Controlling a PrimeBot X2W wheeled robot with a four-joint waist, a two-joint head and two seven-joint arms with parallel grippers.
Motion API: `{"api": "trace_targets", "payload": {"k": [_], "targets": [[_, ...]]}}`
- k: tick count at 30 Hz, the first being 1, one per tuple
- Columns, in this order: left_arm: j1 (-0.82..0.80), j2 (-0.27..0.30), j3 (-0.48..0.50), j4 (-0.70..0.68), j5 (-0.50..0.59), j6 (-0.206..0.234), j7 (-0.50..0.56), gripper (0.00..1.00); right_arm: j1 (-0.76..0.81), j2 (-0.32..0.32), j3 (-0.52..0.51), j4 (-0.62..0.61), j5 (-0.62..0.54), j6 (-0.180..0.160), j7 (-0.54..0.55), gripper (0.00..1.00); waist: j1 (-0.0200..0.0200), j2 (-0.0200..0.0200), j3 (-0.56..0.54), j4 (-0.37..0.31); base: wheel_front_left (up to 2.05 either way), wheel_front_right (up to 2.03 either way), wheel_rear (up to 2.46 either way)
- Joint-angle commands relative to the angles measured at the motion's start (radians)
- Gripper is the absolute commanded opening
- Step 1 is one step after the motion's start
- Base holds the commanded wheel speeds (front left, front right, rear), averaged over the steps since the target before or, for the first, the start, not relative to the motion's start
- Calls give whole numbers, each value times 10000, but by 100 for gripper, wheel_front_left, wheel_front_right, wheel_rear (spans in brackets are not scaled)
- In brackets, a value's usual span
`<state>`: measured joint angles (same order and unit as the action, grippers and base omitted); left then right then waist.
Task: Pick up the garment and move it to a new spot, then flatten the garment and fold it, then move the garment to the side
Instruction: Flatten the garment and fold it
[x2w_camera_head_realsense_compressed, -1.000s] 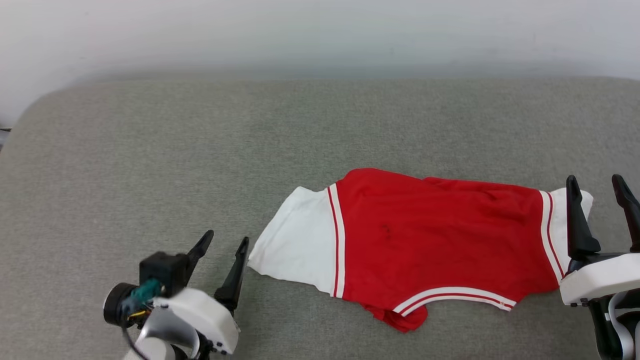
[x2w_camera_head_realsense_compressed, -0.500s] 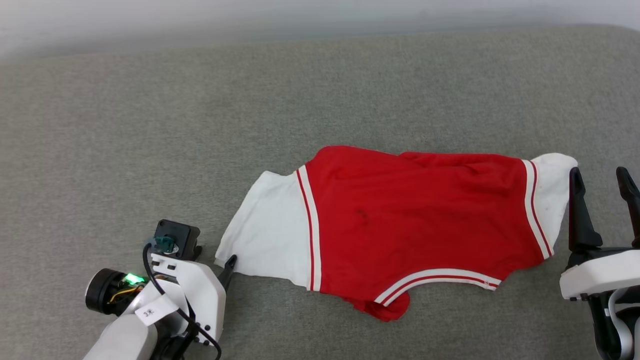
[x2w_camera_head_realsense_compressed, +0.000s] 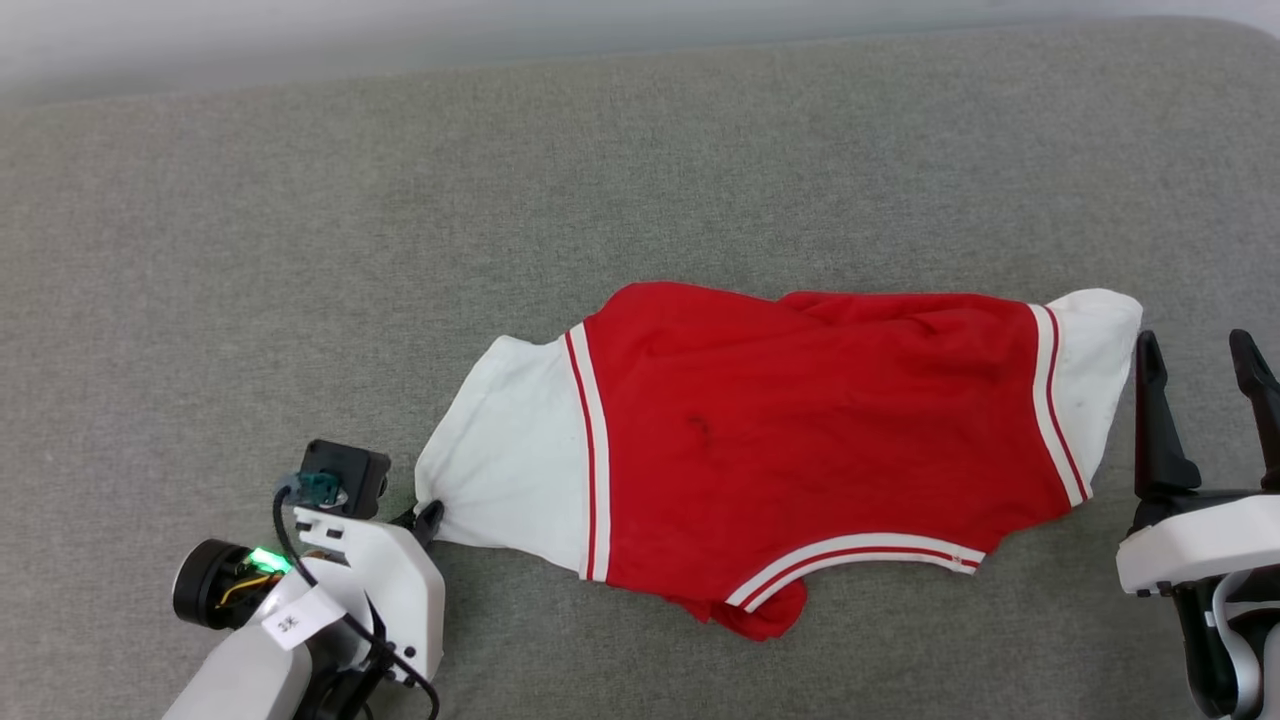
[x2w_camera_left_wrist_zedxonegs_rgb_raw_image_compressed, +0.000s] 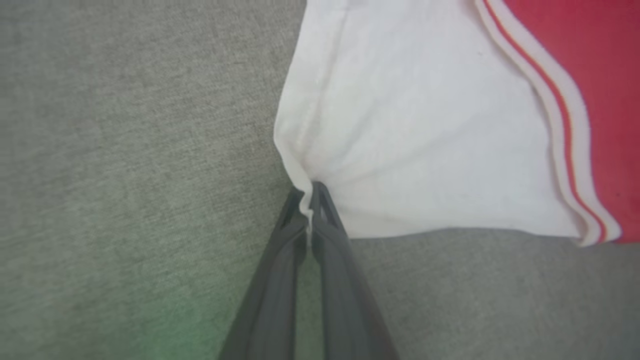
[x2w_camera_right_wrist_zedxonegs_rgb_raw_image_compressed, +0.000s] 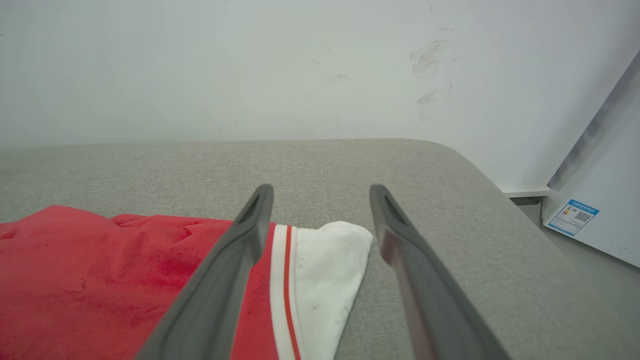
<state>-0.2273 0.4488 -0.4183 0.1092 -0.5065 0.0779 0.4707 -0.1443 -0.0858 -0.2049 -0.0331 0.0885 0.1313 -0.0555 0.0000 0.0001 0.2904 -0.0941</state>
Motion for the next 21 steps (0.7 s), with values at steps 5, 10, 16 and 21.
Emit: {"api": "trace_targets", "payload": {"k": [5,10,16,21], "targets": [[127,81,645,137,55,451,-1139,0,149,-243,136,181,54,-11,374,100,0,-1,-449,249,0,0,0],[345,288,1354,-308,-93,856,-1830,0,387,-411,277,371,156,-11,885,100,0,-1,-813,503,0,0,0],[920,569,1894,-872,-309,1091,-2114,0,706,-648,420,500,283,-11,1540,100,0,-1,-1050,851,0,0,0],[1474,616,2057,-1352,-573,1151,-2067,0,827,-924,467,448,379,-11,2191,100,0,-1,-1092,1117,0,0,0]]}}
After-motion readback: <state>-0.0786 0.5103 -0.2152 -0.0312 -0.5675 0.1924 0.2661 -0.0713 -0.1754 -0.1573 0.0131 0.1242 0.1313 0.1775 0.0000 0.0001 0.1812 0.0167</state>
